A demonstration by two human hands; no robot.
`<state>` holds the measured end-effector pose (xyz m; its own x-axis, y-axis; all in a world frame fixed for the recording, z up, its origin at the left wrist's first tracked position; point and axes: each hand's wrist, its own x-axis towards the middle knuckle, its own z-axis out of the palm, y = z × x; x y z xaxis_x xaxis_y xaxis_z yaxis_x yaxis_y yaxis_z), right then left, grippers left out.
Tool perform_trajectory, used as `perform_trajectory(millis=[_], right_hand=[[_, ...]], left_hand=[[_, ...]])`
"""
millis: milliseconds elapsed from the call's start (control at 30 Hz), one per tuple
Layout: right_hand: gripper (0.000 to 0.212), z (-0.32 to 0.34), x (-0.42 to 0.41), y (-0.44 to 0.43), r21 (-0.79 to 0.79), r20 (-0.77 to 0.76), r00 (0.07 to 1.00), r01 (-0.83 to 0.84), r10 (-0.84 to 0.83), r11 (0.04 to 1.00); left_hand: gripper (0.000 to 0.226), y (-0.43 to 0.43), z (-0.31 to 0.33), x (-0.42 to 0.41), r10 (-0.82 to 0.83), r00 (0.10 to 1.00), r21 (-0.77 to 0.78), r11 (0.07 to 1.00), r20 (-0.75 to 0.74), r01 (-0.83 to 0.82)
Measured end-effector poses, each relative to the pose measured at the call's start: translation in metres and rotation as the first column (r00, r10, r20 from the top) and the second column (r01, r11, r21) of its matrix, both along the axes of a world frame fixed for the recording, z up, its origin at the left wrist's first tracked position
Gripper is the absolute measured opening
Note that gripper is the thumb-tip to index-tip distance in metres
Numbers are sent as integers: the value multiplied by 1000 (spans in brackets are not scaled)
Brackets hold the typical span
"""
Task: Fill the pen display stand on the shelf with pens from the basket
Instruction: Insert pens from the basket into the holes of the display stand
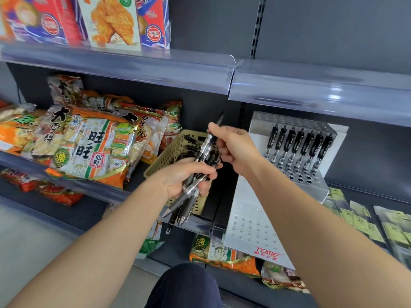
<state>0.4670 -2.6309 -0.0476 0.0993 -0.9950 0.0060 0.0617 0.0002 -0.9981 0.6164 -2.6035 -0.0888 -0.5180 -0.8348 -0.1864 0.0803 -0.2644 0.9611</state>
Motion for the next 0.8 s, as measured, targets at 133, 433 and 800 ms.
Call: perform_trajectory(millis=[133,433,800], right_hand=[[45,-1,-8,11,-95,14,999,33,-32,995],[31,7,-21,22,-274,-9,969,236,-248,932],[18,-19,-4,54,-865,-402,756,-128,-517,486]], left_hand=[[19,3,-2,-1,-36,996,50,998,-85,40],[33,5,-2,2,87,996,107,990,20,-88],[26,0,15,-19,484,792,386,857,-373,-342]])
